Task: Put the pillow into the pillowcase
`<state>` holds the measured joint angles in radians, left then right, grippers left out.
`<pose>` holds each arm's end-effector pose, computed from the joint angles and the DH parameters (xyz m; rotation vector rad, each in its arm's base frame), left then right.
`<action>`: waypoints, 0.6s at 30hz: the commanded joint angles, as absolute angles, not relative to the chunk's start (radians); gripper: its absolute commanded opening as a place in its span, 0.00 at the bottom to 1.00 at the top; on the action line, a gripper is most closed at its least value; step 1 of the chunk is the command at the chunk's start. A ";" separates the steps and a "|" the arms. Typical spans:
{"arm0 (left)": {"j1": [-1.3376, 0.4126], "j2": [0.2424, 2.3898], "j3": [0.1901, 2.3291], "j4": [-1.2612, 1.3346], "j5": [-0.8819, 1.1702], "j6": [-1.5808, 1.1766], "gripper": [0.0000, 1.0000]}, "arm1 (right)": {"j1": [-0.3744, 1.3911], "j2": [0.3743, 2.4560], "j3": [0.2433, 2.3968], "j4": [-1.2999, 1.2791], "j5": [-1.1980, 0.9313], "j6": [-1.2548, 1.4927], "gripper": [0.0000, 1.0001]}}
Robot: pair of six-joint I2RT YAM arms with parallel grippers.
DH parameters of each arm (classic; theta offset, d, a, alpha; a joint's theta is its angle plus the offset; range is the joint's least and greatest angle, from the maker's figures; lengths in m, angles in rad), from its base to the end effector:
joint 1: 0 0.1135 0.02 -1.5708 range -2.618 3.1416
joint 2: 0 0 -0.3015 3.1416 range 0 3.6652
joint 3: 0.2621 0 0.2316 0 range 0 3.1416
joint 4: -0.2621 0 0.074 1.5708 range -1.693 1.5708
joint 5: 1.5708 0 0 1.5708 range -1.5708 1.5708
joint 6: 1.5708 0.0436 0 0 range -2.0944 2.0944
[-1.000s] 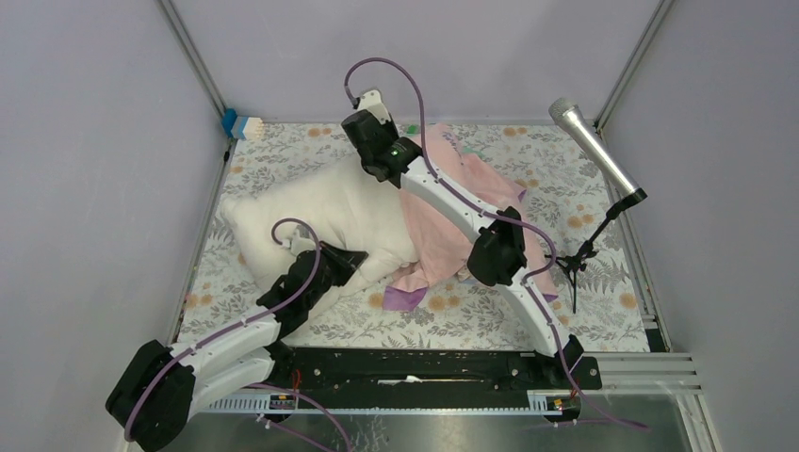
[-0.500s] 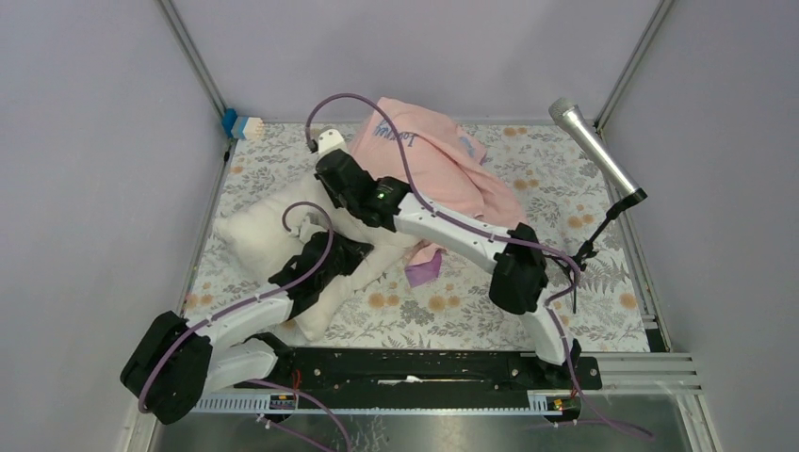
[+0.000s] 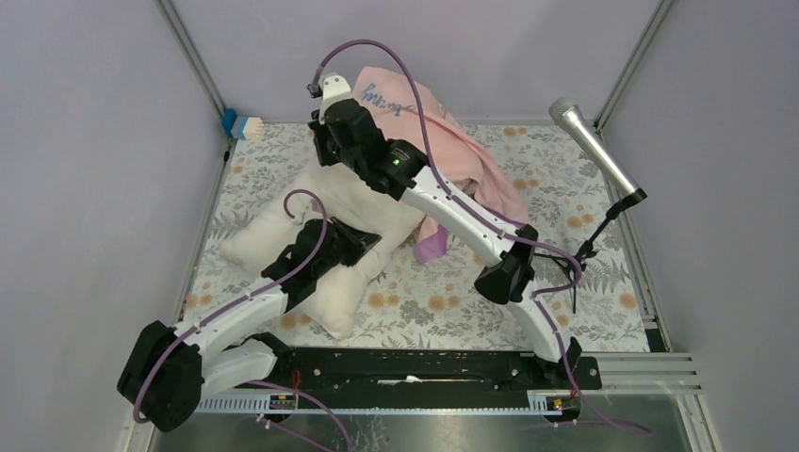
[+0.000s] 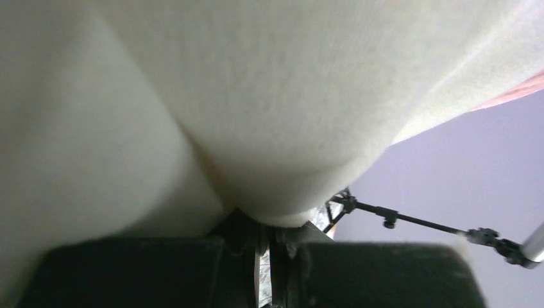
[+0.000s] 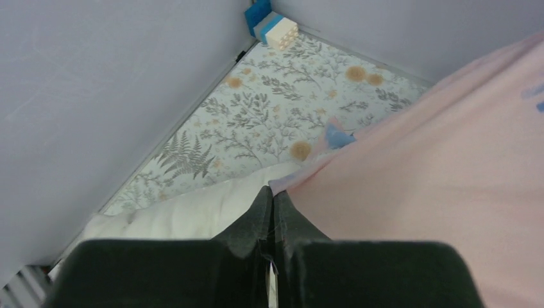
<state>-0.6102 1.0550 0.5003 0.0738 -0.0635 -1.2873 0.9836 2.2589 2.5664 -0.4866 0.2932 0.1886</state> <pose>0.1632 -0.1108 0.2546 -0.7854 2.1005 -1.0631 0.2988 0.4262 0.4507 -0.4831 1.7138 0.5990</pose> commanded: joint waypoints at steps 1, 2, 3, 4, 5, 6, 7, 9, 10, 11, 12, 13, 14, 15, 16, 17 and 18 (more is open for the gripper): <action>-0.506 1.056 0.540 0.201 0.125 -1.321 0.00 | 1.001 2.255 2.626 -0.501 0.138 0.249 0.04; -0.476 1.072 0.545 0.202 0.140 -1.315 0.00 | 1.000 2.227 2.570 -0.488 0.137 0.249 0.05; -0.455 1.088 0.552 0.203 0.147 -1.305 0.00 | 1.000 2.196 2.506 -0.468 0.130 0.246 0.06; -0.438 1.110 0.554 0.214 0.159 -1.301 0.00 | 1.000 2.154 2.425 -0.439 0.122 0.249 0.07; -0.420 1.132 0.551 0.236 0.180 -1.310 0.00 | 1.000 2.111 2.336 -0.407 0.118 0.251 0.10; -0.406 1.153 0.546 0.264 0.203 -1.322 0.00 | 1.000 2.066 2.246 -0.366 0.115 0.255 0.13; -0.396 1.173 0.541 0.286 0.222 -1.331 0.00 | 1.000 2.004 2.126 -0.327 0.118 0.259 0.18; -0.388 1.201 0.545 0.305 0.233 -1.332 0.00 | 1.000 1.922 1.973 -0.263 0.136 0.262 0.27; -0.386 1.215 0.548 0.307 0.237 -1.330 0.00 | 1.000 1.878 1.900 -0.238 0.154 0.263 0.33; -0.385 1.222 0.552 0.305 0.239 -1.327 0.00 | 1.000 1.833 1.835 -0.215 0.183 0.264 0.42; -0.383 1.228 0.553 0.306 0.241 -1.327 0.00 | 1.000 1.787 1.765 -0.198 0.217 0.264 0.52; -0.382 1.232 0.554 0.304 0.241 -1.324 0.00 | 0.999 1.737 1.698 -0.179 0.259 0.268 0.61; -0.381 1.234 0.557 0.301 0.239 -1.320 0.00 | 0.997 1.690 1.623 -0.161 0.302 0.277 0.68; -0.380 1.237 0.561 0.293 0.237 -1.316 0.00 | 0.988 1.640 1.546 -0.151 0.335 0.302 0.73; -0.378 1.239 0.566 0.283 0.236 -1.311 0.00 | 0.974 1.595 1.473 -0.135 0.355 0.347 0.76; -0.376 1.239 0.571 0.277 0.233 -1.307 0.00 | 0.951 1.557 1.392 -0.115 0.362 0.384 0.77; -0.377 1.240 0.575 0.273 0.230 -1.304 0.00 | 0.935 1.526 1.316 -0.106 0.371 0.416 0.77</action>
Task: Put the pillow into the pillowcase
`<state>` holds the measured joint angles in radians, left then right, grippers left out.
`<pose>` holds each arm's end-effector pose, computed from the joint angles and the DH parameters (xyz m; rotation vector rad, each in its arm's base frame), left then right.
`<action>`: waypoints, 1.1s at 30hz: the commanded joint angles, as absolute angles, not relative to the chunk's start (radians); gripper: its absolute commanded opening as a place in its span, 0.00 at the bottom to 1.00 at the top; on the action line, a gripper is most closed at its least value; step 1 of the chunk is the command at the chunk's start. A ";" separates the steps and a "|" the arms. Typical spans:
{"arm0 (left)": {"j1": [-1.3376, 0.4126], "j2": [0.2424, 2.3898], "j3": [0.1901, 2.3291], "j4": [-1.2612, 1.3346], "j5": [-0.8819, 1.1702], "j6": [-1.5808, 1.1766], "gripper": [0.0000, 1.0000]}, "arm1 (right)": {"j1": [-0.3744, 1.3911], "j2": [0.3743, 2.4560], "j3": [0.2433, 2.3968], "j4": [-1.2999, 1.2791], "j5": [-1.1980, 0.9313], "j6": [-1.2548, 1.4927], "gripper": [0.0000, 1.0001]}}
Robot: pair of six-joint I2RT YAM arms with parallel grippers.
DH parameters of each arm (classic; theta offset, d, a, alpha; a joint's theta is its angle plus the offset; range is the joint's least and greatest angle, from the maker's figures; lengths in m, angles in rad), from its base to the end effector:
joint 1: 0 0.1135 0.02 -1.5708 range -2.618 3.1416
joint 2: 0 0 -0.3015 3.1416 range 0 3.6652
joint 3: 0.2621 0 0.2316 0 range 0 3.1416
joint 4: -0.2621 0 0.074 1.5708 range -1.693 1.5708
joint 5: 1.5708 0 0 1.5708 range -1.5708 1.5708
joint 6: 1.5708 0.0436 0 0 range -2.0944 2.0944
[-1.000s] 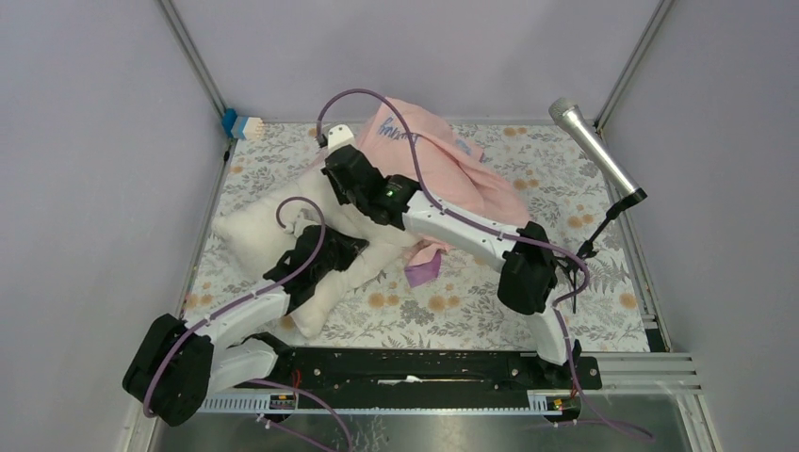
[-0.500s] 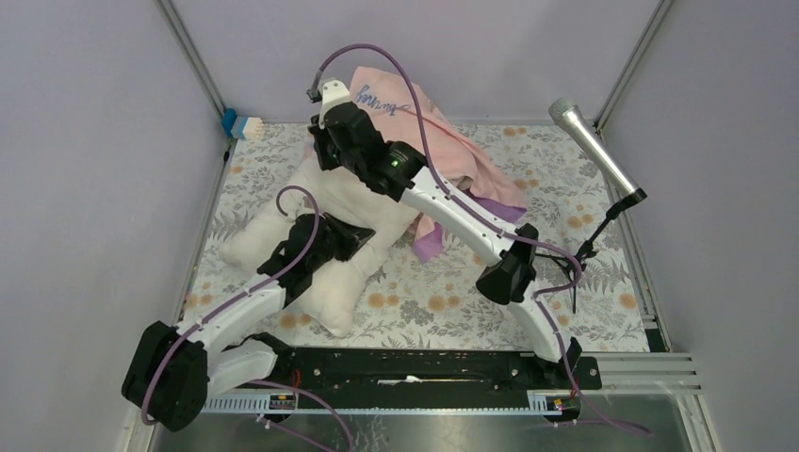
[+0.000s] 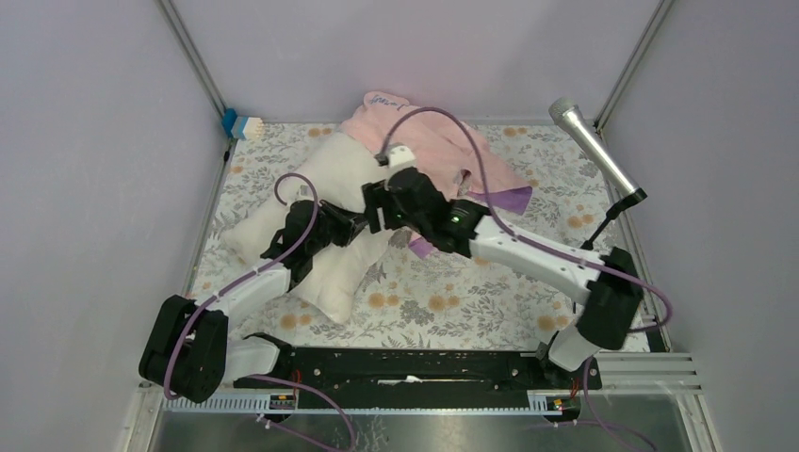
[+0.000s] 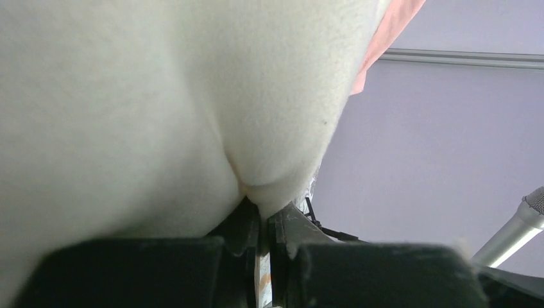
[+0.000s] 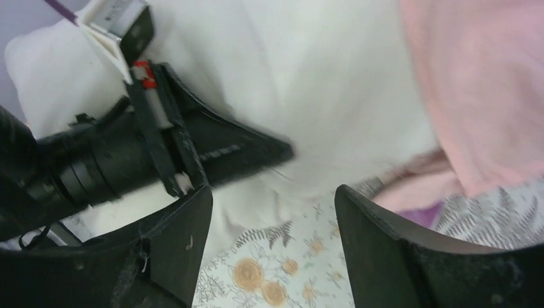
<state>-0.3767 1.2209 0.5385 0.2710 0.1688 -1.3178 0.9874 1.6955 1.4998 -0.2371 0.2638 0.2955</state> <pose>0.2161 -0.0934 0.2555 -0.8902 2.0194 -1.2047 0.2265 0.3225 0.3793 -0.5249 1.9630 0.5596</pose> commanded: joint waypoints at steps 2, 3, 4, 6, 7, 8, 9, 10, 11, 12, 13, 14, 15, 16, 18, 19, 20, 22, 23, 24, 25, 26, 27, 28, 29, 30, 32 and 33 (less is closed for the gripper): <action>-0.377 1.244 0.588 0.262 0.226 -1.300 0.00 | 0.916 1.481 1.189 -0.078 0.403 0.454 0.77; -0.377 1.247 0.596 0.259 0.226 -1.296 0.00 | 0.910 1.471 1.138 -0.060 0.418 0.468 0.78; -0.377 1.248 0.603 0.255 0.225 -1.293 0.00 | 0.903 1.465 1.091 -0.035 0.420 0.480 0.78; -0.377 1.248 0.621 0.245 0.224 -1.287 0.00 | 0.889 1.473 1.019 0.031 0.411 0.504 0.78; -0.377 1.246 0.633 0.236 0.221 -1.280 0.00 | 0.881 1.485 0.993 0.056 0.408 0.512 0.78; -0.377 1.242 0.644 0.222 0.218 -1.273 0.00 | 0.869 1.501 0.975 0.079 0.408 0.522 0.79; -0.377 1.238 0.652 0.209 0.214 -1.268 0.00 | 0.855 1.524 0.958 0.101 0.401 0.531 0.80; -0.377 1.232 0.657 0.202 0.211 -1.263 0.00 | 0.835 1.555 0.937 0.129 0.386 0.538 0.81; -0.376 1.227 0.665 0.191 0.208 -1.257 0.00 | 0.816 1.576 0.922 0.167 0.368 0.543 0.82; -0.377 1.224 0.671 0.179 0.205 -1.252 0.00 | 0.803 1.602 0.911 0.202 0.359 0.544 0.84; -0.377 1.222 0.676 0.170 0.204 -1.247 0.00 | 0.790 1.632 0.905 0.237 0.348 0.546 0.86; -0.377 1.220 0.679 0.166 0.203 -1.245 0.00 | 0.780 1.660 0.906 0.268 0.337 0.547 0.88; -0.377 1.221 0.683 0.163 0.203 -1.242 0.00 | 0.775 1.692 0.910 0.297 0.331 0.549 0.90; -0.377 1.222 0.685 0.159 0.203 -1.240 0.00 | 0.773 1.720 0.917 0.327 0.327 0.550 0.91; -0.377 1.226 0.688 0.155 0.203 -1.237 0.00 | 0.767 1.785 0.951 0.356 0.325 0.555 0.93; -0.377 1.226 0.688 0.153 0.206 -1.237 0.00 | 0.767 1.814 0.975 0.358 0.330 0.556 0.94; -0.377 1.225 0.689 0.151 0.208 -1.236 0.00 | 0.765 1.841 0.991 0.358 0.340 0.563 0.94; -0.376 1.221 0.697 0.139 0.205 -1.228 0.00 | 0.764 1.882 1.018 0.353 0.362 0.581 0.93; -0.376 1.219 0.701 0.131 0.206 -1.224 0.00 | 0.762 1.896 1.027 0.349 0.374 0.588 0.91; -0.377 1.217 0.709 0.123 0.206 -1.220 0.00 | 0.763 1.905 1.033 0.346 0.385 0.591 0.87; -0.377 1.215 0.714 0.118 0.207 -1.216 0.00 | 0.761 1.912 1.040 0.338 0.388 0.590 0.78; -0.377 1.215 0.723 0.113 0.210 -1.214 0.00 | 0.762 1.917 1.054 0.315 0.376 0.583 0.61; -0.377 1.216 0.734 0.112 0.215 -1.216 0.00 | 0.765 1.911 1.073 0.284 0.357 0.578 0.41; -0.377 1.217 0.746 0.112 0.219 -1.220 0.00 | 0.776 1.888 1.086 0.258 0.338 0.571 0.25; -0.378 1.221 0.761 0.113 0.222 -1.228 0.00 | 0.797 1.853 1.098 0.228 0.321 0.558 0.13; -0.380 1.224 0.777 0.113 0.223 -1.234 0.00 | 0.822 1.806 1.114 0.193 0.314 0.539 0.05; -0.382 1.230 0.815 0.114 0.218 -1.247 0.00 | 0.875 1.695 1.169 0.094 0.289 0.494 0.00; -0.382 1.233 0.833 0.113 0.216 -1.253 0.00 | 0.897 1.642 1.202 0.052 0.266 0.477 0.00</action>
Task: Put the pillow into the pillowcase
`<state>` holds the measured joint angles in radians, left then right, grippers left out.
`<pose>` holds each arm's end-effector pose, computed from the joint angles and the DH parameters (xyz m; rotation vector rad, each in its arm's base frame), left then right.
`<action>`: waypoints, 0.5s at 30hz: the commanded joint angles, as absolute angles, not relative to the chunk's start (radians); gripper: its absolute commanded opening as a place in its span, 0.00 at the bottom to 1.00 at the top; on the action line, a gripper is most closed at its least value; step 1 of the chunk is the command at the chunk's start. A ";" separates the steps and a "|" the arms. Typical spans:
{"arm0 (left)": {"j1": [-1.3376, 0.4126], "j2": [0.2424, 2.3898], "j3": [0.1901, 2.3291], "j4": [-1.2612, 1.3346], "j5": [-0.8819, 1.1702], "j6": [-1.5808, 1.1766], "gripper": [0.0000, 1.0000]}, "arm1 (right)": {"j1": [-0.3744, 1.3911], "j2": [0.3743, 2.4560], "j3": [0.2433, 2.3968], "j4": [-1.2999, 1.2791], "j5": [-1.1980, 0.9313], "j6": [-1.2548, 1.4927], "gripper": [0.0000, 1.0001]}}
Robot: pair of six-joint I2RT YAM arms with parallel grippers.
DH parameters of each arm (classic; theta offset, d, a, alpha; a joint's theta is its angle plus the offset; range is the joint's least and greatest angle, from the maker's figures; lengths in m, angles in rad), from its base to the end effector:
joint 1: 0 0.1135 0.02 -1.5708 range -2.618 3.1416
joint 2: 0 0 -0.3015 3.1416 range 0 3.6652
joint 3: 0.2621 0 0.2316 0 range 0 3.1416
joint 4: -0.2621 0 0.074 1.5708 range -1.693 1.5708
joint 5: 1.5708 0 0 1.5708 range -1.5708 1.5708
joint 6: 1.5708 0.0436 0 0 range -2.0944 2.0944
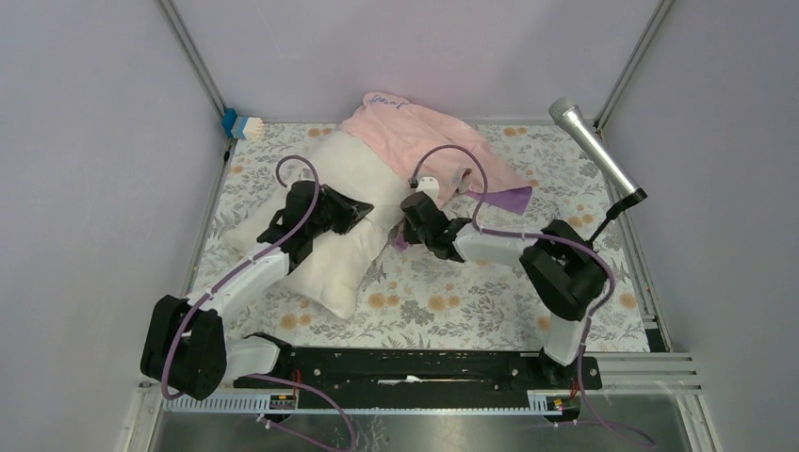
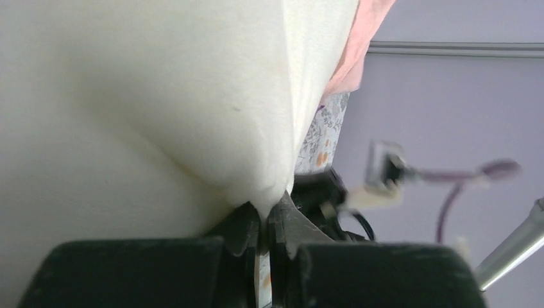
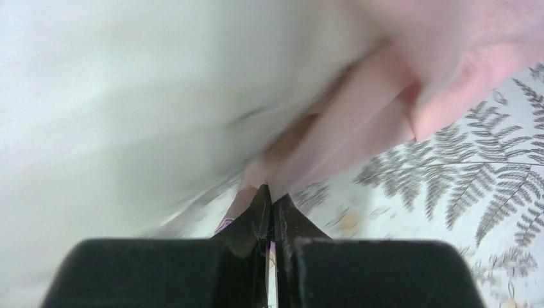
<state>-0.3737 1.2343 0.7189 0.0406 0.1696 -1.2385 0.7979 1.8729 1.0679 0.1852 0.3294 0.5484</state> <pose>0.2288 -0.0976 0.2866 -0.8367 2.0914 -1.1232 0.2907 0.2778 0.2147 -0.0859 2.1807 0.4155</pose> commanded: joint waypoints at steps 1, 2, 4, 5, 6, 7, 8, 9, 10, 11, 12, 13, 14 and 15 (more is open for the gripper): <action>-0.382 1.238 0.854 0.107 0.213 -1.255 0.00 | 0.911 1.597 1.234 0.016 0.221 0.460 0.00; -0.383 1.244 0.879 0.092 0.205 -1.252 0.00 | 0.917 1.558 1.278 -0.028 0.181 0.445 0.00; -0.383 1.255 0.924 0.051 0.197 -1.239 0.00 | 0.919 1.524 1.396 -0.129 0.076 0.411 0.00; -0.389 1.258 0.940 0.035 0.194 -1.237 0.00 | 0.919 1.532 1.478 -0.194 0.034 0.386 0.00; -0.400 1.256 0.951 0.026 0.191 -1.237 0.00 | 0.919 1.550 1.563 -0.263 -0.020 0.362 0.00; -0.414 1.254 0.959 0.020 0.184 -1.236 0.00 | 0.918 1.574 1.655 -0.329 -0.057 0.337 0.00; -0.432 1.252 0.972 0.006 0.175 -1.231 0.00 | 0.919 1.596 1.734 -0.402 -0.086 0.316 0.00; -0.448 1.247 0.984 -0.016 0.166 -1.224 0.00 | 0.919 1.615 1.801 -0.437 -0.105 0.305 0.00; -0.461 1.242 0.991 -0.027 0.162 -1.221 0.00 | 0.919 1.633 1.863 -0.464 -0.113 0.298 0.00; -0.468 1.234 0.991 -0.030 0.162 -1.223 0.00 | 0.919 1.657 1.924 -0.492 -0.112 0.290 0.00; -0.472 1.224 0.988 -0.029 0.162 -1.229 0.00 | 0.919 1.688 1.999 -0.528 -0.107 0.282 0.00; -0.474 1.215 0.987 -0.028 0.166 -1.232 0.06 | 0.919 1.725 2.072 -0.563 -0.097 0.275 0.00; -0.474 1.209 0.996 -0.037 0.172 -1.222 0.15 | 0.918 1.765 2.152 -0.597 -0.084 0.272 0.00; -0.472 1.207 1.014 -0.066 0.166 -1.202 0.29 | 0.915 1.814 2.253 -0.627 -0.078 0.271 0.00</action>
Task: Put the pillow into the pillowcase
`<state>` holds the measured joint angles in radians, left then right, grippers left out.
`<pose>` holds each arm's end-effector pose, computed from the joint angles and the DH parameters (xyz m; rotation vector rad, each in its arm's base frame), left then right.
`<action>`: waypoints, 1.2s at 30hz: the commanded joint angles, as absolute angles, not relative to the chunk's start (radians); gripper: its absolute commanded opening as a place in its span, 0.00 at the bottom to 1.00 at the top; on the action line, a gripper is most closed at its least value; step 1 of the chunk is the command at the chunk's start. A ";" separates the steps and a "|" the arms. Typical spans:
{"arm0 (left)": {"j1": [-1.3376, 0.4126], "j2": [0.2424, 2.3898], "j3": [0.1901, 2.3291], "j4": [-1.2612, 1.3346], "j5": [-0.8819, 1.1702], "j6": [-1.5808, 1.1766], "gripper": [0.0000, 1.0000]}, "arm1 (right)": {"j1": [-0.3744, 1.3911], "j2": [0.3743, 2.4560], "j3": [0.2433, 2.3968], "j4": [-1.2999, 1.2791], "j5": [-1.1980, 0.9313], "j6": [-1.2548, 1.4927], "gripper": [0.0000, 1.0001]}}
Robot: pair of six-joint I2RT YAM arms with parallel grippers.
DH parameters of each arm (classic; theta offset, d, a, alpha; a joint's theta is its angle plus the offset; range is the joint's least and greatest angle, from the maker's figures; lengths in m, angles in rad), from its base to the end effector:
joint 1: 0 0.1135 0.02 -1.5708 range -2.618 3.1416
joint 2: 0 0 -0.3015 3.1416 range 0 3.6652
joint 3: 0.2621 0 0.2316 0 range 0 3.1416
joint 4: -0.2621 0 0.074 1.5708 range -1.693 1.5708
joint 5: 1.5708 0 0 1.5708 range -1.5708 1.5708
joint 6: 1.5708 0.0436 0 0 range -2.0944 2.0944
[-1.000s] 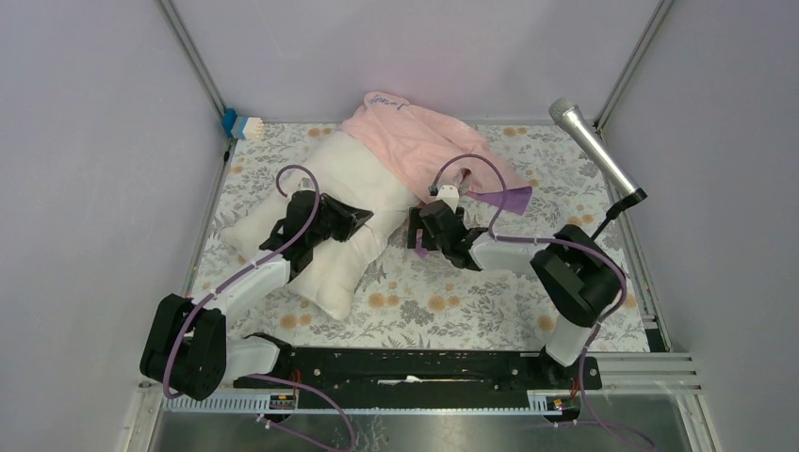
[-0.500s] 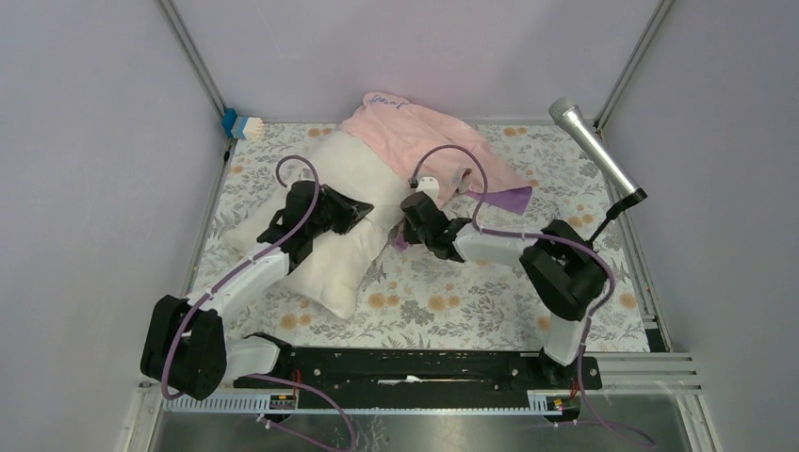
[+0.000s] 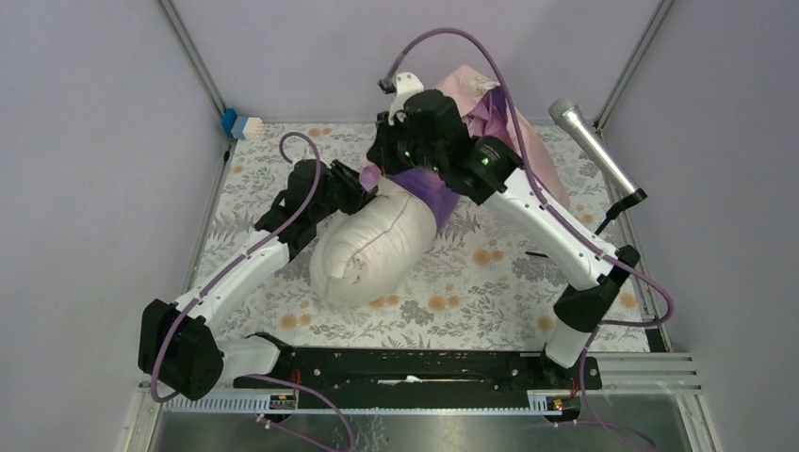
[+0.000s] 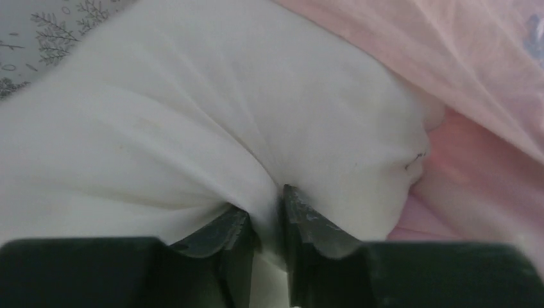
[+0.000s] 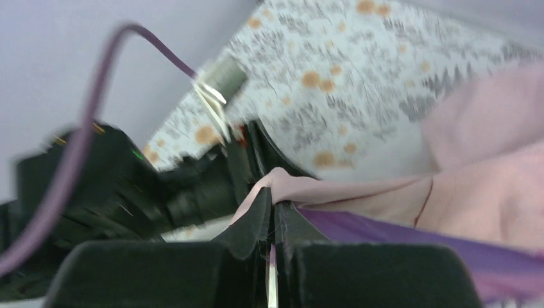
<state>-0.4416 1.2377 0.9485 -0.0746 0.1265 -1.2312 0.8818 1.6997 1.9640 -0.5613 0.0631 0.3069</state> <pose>0.2350 -0.1172 0.3504 -0.7361 2.0092 -1.1845 0.2382 0.2849 0.4945 -0.5059 1.8710 0.7520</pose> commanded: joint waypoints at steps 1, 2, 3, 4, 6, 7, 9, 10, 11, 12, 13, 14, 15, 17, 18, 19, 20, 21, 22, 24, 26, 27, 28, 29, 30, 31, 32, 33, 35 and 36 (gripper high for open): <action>-0.462 1.205 1.036 -0.104 0.166 -1.174 0.41 | 0.912 1.861 2.322 -0.662 -0.068 0.272 0.00; -0.447 1.201 1.056 -0.139 0.177 -1.145 0.54 | 0.909 1.935 2.390 -0.694 -0.053 0.274 0.00; -0.422 1.193 1.072 -0.162 0.196 -1.116 0.63 | 0.906 1.985 2.443 -0.716 -0.046 0.278 0.00; -0.386 1.182 1.087 -0.186 0.216 -1.075 0.70 | 0.901 2.023 2.468 -0.723 -0.045 0.285 0.00; -0.328 1.153 1.131 -0.253 0.244 -1.001 0.78 | 0.888 2.076 2.469 -0.701 -0.036 0.305 0.00; -0.303 1.141 1.163 -0.300 0.249 -0.957 0.81 | 0.881 2.090 2.449 -0.674 -0.033 0.314 0.00; -0.273 1.116 1.242 -0.407 0.224 -0.851 0.86 | 0.864 2.101 2.387 -0.603 -0.039 0.338 0.00; -0.270 1.104 1.284 -0.462 0.186 -0.794 0.89 | 0.853 2.102 2.349 -0.559 -0.052 0.353 0.00; -0.270 1.090 1.317 -0.522 0.139 -0.747 0.90 | 0.842 2.102 2.320 -0.522 -0.064 0.367 0.00; -0.269 1.072 1.332 -0.563 0.092 -0.715 0.91 | 0.833 2.104 2.298 -0.489 -0.073 0.376 0.00; -0.269 1.047 1.332 -0.592 0.045 -0.695 0.93 | 0.826 2.110 2.287 -0.466 -0.077 0.378 0.00; -0.269 1.021 1.316 -0.615 -0.007 -0.686 0.94 | 0.819 2.120 2.288 -0.452 -0.075 0.376 0.00; -0.269 0.993 1.308 -0.635 -0.055 -0.676 0.94 | 0.814 2.133 2.300 -0.451 -0.071 0.372 0.00; -0.268 0.944 1.285 -0.681 -0.170 -0.661 0.97 | 0.799 2.164 2.328 -0.450 -0.083 0.373 0.00; -0.268 0.918 1.281 -0.702 -0.235 -0.647 0.98 | 0.792 2.178 2.340 -0.450 -0.091 0.374 0.00; -0.267 0.896 1.282 -0.725 -0.288 -0.635 0.99 | 0.789 2.189 2.347 -0.444 -0.095 0.373 0.00; -0.268 0.877 1.285 -0.754 -0.329 -0.622 0.99 | 0.789 2.197 2.347 -0.435 -0.098 0.370 0.00; -0.268 0.862 1.292 -0.779 -0.358 -0.614 0.99 | 0.788 2.206 2.347 -0.425 -0.101 0.370 0.00; -0.268 0.845 1.298 -0.801 -0.368 -0.607 0.99 | 0.788 2.215 2.348 -0.415 -0.105 0.370 0.00; -0.268 0.827 1.301 -0.851 -0.367 -0.602 0.99 | 0.787 2.235 2.354 -0.396 -0.109 0.371 0.00; -0.269 0.803 1.282 -0.899 -0.350 -0.616 0.99 | 0.785 2.261 2.383 -0.387 -0.109 0.374 0.00; -0.269 0.783 1.261 -0.914 -0.348 -0.621 0.99 | 0.784 2.276 2.404 -0.387 -0.109 0.374 0.00; -0.268 0.763 1.236 -0.923 -0.351 -0.629 0.99 | 0.782 2.296 2.425 -0.388 -0.109 0.374 0.00; -0.269 0.747 1.214 -0.932 -0.345 -0.635 0.99 | 0.781 2.310 2.442 -0.387 -0.110 0.374 0.00; -0.268 0.737 1.192 -0.943 -0.329 -0.645 0.99 | 0.781 2.321 2.462 -0.388 -0.113 0.375 0.00; -0.268 0.731 1.171 -0.953 -0.307 -0.658 0.99 | 0.778 2.333 2.481 -0.388 -0.116 0.376 0.00; -0.268 0.726 1.148 -0.957 -0.277 -0.673 0.99 | 0.777 2.343 2.498 -0.391 -0.118 0.376 0.00; -0.268 0.720 1.122 -0.953 -0.239 -0.685 0.99 | 0.777 2.352 2.518 -0.395 -0.122 0.375 0.00; -0.269 0.706 1.065 -0.924 -0.166 -0.705 0.99 | 0.777 2.361 2.543 -0.404 -0.131 0.375 0.00; -0.268 0.701 1.036 -0.905 -0.144 -0.709 0.99 | 0.777 2.355 2.545 -0.405 -0.136 0.376 0.00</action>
